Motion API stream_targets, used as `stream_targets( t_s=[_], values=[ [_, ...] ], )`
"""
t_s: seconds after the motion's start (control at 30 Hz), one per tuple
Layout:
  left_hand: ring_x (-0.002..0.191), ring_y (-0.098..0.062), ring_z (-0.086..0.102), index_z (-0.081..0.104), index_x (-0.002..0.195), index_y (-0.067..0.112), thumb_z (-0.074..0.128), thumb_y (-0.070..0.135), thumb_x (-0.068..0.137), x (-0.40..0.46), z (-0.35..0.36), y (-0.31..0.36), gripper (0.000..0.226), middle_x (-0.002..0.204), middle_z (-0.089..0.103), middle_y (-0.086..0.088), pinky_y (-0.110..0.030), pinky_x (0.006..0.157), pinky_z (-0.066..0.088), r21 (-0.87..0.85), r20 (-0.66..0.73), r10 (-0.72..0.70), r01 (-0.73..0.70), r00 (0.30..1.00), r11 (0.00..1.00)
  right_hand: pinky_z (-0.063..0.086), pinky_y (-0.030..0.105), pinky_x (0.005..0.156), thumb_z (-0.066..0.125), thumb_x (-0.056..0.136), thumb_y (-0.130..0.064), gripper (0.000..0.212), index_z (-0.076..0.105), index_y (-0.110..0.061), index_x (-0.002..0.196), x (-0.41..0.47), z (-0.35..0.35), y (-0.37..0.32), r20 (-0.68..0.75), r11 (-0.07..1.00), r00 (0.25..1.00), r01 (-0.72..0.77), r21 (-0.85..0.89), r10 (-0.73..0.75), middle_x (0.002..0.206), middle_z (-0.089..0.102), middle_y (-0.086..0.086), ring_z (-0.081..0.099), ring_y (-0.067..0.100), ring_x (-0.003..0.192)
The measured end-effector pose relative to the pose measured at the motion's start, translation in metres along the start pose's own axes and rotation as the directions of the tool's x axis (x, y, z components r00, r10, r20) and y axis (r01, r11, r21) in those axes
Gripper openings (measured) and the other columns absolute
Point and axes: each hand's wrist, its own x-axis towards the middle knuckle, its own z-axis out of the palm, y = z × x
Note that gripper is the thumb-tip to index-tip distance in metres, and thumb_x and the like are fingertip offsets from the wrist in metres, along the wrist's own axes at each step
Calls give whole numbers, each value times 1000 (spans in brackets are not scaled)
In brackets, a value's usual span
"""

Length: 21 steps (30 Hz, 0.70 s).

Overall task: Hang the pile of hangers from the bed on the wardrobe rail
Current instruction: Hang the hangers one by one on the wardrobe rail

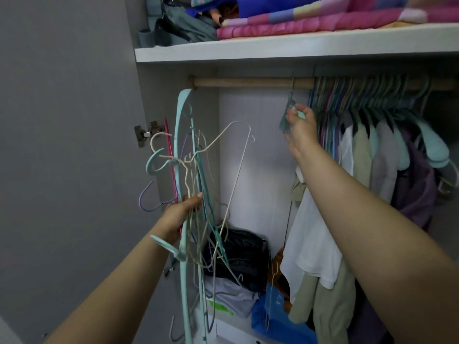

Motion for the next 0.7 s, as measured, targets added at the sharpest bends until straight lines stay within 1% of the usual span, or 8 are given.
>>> stream_targets(
  t_s=[0.1,0.2,0.33,0.43,0.53,0.57,0.63,0.7],
  values=[
    [65,-20,64,65,93,6,70,33,87,1,-1,-4,28,75,65,-8,-29,65,54,-6,-10,1,-1,1000,1000,44,37,95,51,96,-18,13,51,-30,101,3,-2,7,-76,997,997,37,64,-32,110,57,0,54,18,104],
    [65,-21,62,63,97,5,69,32,87,-2,-2,-7,29,79,62,-11,-28,64,54,-18,-2,10,-10,1000,1000,43,34,92,48,97,-15,12,50,-22,106,-1,-5,10,-223,985,969,134,111,-107,105,55,-1,51,14,98],
    [66,-18,65,66,92,6,69,29,88,-11,-1,-8,24,79,66,-9,-28,67,55,-42,-22,-2,1,1000,999,44,36,100,47,97,-16,25,48,-21,122,-18,-18,18,-237,986,961,160,42,-145,117,54,-2,52,16,108],
    [63,-15,66,67,93,5,68,26,89,-16,2,-11,22,78,68,-7,-22,60,56,-62,-44,-15,12,999,998,36,19,105,47,97,-8,59,20,-17,148,-48,-26,22,-183,975,958,208,-79,-219,146,33,6,39,18,132],
    [63,-13,68,69,94,6,68,27,90,-21,7,-10,21,78,70,-5,-21,59,55,-92,-50,-34,29,998,995,24,24,113,51,94,-6,73,5,-12,151,-98,-23,44,-145,934,947,241,-265,-286,158,12,9,25,19,142],
    [65,-13,68,69,94,7,68,28,90,-22,7,-12,22,79,70,-5,-21,59,54,-92,-56,-41,36,998,995,29,27,110,52,94,-9,72,7,-12,151,-117,-18,58,-106,926,966,189,-327,-235,156,16,11,32,21,139],
    [65,-13,69,69,96,7,66,30,90,-24,8,-13,24,79,71,-4,-21,59,54,-95,-48,-34,29,998,995,40,31,100,58,93,-19,77,8,-12,151,-156,-5,78,96,900,995,21,-435,23,153,26,11,43,24,130],
    [67,-15,70,69,98,6,64,30,92,-28,12,-12,26,79,72,-4,-22,58,53,-109,9,-30,31,1000,994,37,35,105,66,86,-39,100,-6,-17,152,-190,7,96,309,812,877,-141,-567,368,155,23,8,37,26,136]
  ],
)
